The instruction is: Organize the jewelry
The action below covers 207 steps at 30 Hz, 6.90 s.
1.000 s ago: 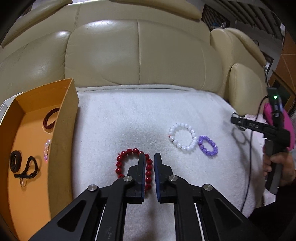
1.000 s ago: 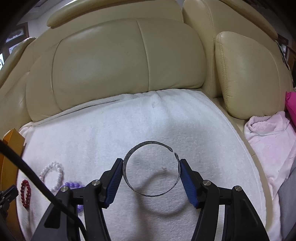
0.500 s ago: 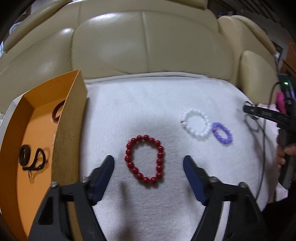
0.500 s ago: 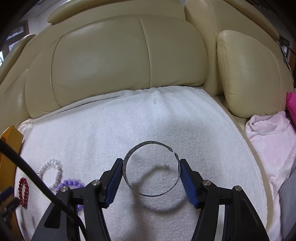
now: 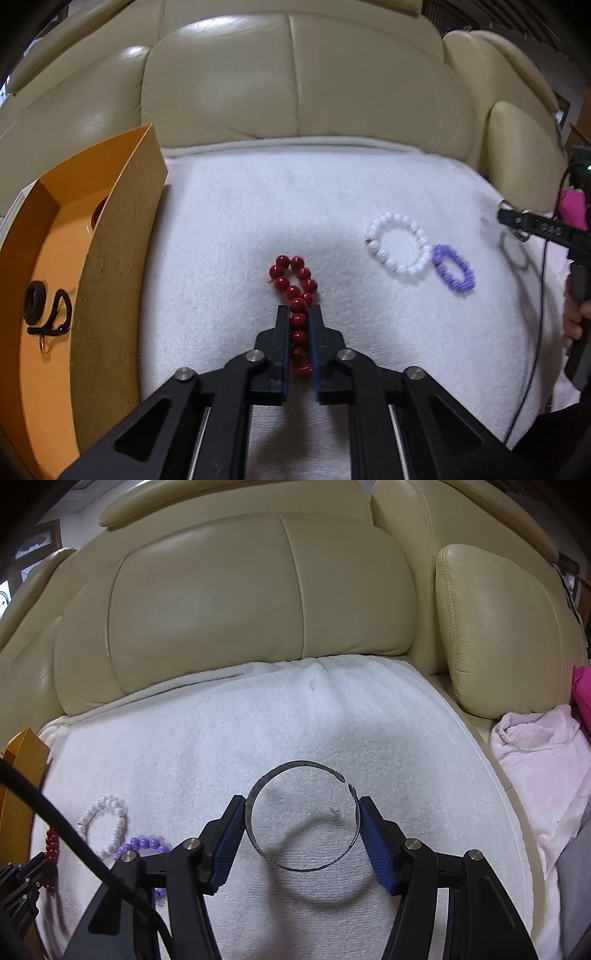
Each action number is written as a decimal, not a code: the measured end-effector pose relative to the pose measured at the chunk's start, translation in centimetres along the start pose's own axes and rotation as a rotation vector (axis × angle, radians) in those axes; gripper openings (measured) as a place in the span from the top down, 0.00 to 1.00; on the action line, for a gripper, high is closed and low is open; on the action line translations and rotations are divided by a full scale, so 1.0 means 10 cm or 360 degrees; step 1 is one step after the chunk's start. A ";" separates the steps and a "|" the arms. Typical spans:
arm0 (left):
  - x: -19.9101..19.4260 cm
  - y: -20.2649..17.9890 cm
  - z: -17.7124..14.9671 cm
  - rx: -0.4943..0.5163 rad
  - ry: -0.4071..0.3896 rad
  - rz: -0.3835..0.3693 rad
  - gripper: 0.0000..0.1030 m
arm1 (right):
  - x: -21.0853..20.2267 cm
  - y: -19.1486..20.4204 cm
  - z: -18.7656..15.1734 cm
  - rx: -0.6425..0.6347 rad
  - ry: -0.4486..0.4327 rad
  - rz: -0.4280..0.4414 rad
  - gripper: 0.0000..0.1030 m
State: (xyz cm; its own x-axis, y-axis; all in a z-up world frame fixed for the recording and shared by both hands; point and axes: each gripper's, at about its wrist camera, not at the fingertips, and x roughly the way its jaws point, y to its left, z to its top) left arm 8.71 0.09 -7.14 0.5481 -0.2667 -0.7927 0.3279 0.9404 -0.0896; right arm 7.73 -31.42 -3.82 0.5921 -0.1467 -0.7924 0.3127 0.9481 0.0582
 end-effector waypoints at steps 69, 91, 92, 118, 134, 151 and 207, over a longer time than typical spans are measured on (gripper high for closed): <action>-1.24 1.72 -0.43 -0.0635 -0.0251 0.0261 0.91 | -0.55 3.97 -0.27 -0.0840 0.0132 0.1043 0.38; -1.05 1.90 -0.47 -0.0781 -0.0163 0.0380 0.60 | 0.18 4.55 0.22 -0.0511 0.0461 0.0914 0.35; -1.06 1.88 -0.46 -0.0772 -0.0176 0.0402 0.57 | 0.11 4.45 0.25 -0.0502 0.0423 0.0934 0.35; -0.81 0.20 0.10 -0.0186 -0.0402 0.0473 0.37 | -0.67 0.72 -0.05 0.0016 0.0003 0.0685 0.29; -0.44 -0.18 0.22 -0.0115 -0.0304 0.0449 0.37 | -0.29 0.26 -0.16 0.0100 0.0199 0.0697 0.29; -0.10 -0.02 0.16 -0.0150 -0.0001 0.0381 0.37 | 0.08 0.40 -0.26 0.0085 0.0358 0.0678 0.29; 0.58 -0.88 0.49 0.0046 -0.0061 0.0041 0.33 | 0.13 0.29 -0.32 -0.0176 0.0258 0.0447 0.78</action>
State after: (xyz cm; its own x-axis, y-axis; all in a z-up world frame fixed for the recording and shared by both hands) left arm 12.73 -10.75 -8.00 0.5857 -0.2507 -0.7708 0.3352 0.9408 -0.0513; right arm 7.06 -27.99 -6.64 0.5152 0.1626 -0.8415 0.0664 0.9713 0.2283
